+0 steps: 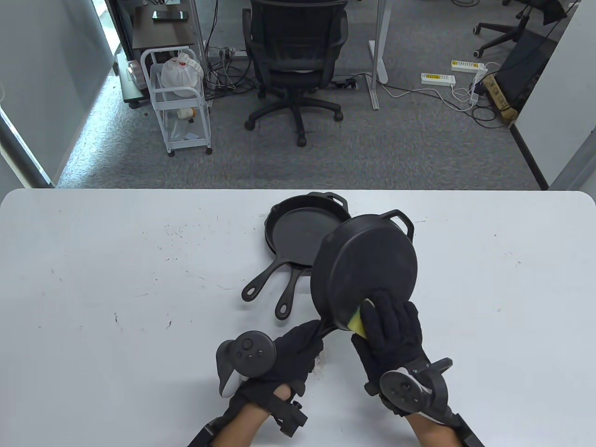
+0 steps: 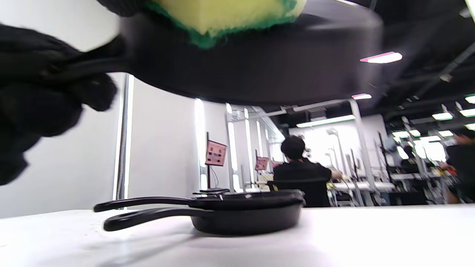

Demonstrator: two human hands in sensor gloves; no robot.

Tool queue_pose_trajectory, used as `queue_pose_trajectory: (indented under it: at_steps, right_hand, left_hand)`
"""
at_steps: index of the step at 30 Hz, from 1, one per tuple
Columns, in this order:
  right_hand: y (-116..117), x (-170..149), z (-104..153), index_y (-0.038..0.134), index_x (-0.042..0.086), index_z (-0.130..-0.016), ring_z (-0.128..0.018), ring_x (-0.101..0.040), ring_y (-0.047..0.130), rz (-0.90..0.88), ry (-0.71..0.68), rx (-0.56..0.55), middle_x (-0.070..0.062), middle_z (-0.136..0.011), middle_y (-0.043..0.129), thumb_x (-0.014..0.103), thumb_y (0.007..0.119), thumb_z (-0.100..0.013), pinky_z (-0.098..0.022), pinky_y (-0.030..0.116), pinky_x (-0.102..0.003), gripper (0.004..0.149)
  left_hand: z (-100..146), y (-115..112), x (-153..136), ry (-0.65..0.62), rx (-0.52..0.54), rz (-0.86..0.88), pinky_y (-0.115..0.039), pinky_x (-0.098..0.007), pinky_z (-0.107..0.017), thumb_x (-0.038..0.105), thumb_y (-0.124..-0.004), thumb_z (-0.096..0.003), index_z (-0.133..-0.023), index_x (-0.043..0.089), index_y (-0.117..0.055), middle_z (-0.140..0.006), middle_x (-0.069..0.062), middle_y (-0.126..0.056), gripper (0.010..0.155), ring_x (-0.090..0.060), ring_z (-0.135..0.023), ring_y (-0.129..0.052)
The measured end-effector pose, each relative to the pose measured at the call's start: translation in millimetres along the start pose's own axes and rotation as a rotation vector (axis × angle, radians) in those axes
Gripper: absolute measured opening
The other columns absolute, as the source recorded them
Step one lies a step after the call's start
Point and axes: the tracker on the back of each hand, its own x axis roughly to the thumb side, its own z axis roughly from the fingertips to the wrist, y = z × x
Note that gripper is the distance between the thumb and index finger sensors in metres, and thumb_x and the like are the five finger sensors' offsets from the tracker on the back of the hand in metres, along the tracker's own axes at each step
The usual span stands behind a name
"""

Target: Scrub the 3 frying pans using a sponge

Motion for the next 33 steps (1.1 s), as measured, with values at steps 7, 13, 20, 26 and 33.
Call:
queue_pose_trajectory:
  at_steps: [7, 13, 20, 26, 33]
  right_hand:
    - [-27, -31, -2, 0.027, 0.039, -0.105, -0.110, -0.034, 0.044, -0.075, 0.171, -0.126, 0.000, -0.118, 0.036, 0.052, 0.066, -0.046, -0.077, 0.040, -0.062, 0.072]
    - [-24, -73, -5, 0.026, 0.037, -0.106, -0.109, -0.037, 0.047, -0.165, 0.382, -0.069, -0.004, -0.118, 0.037, 0.052, 0.066, -0.046, -0.076, 0.041, -0.063, 0.074]
    - [-13, -76, -8, 0.033, 0.037, -0.106, -0.092, -0.033, 0.076, -0.080, 0.391, 0.032, -0.004, -0.115, 0.048, 0.049, 0.073, -0.047, -0.075, 0.049, -0.061, 0.073]
    - [-6, -68, -9, 0.035, 0.037, -0.106, -0.089, -0.031, 0.078, -0.061, 0.342, 0.085, -0.004, -0.114, 0.052, 0.050, 0.074, -0.046, -0.075, 0.049, -0.061, 0.072]
    - [3, -65, -10, 0.036, 0.037, -0.106, -0.089, -0.031, 0.079, -0.069, 0.312, 0.134, -0.004, -0.114, 0.053, 0.051, 0.074, -0.046, -0.075, 0.049, -0.061, 0.072]
  left_hand:
    - [-1, -14, 19, -0.122, -0.116, -0.242, -0.092, -0.047, -0.050, 0.035, -0.087, -0.0488, -0.102, 0.014, -0.083, -0.078, -0.007, -0.101, 0.057, -0.015, -0.043, -0.110]
    - [0, -5, 16, -0.116, -0.042, -0.156, -0.092, -0.047, -0.050, 0.035, -0.086, -0.0497, -0.102, 0.014, -0.082, -0.078, -0.008, -0.100, 0.057, -0.016, -0.044, -0.109]
    - [0, 10, 7, -0.054, 0.064, -0.164, -0.092, -0.047, -0.050, 0.036, -0.085, -0.0510, -0.103, 0.016, -0.081, -0.080, -0.007, -0.099, 0.056, -0.016, -0.045, -0.109]
    - [0, 37, -1, -0.003, 0.226, -0.266, -0.086, -0.050, -0.056, 0.039, -0.080, -0.0530, -0.107, 0.022, -0.077, -0.086, -0.006, -0.093, 0.057, -0.018, -0.053, -0.104]
    - [-14, 78, -21, 0.075, 0.334, -0.467, -0.080, -0.052, -0.060, 0.041, -0.067, -0.0564, -0.112, 0.013, -0.068, -0.092, -0.009, -0.083, 0.062, -0.020, -0.059, -0.096]
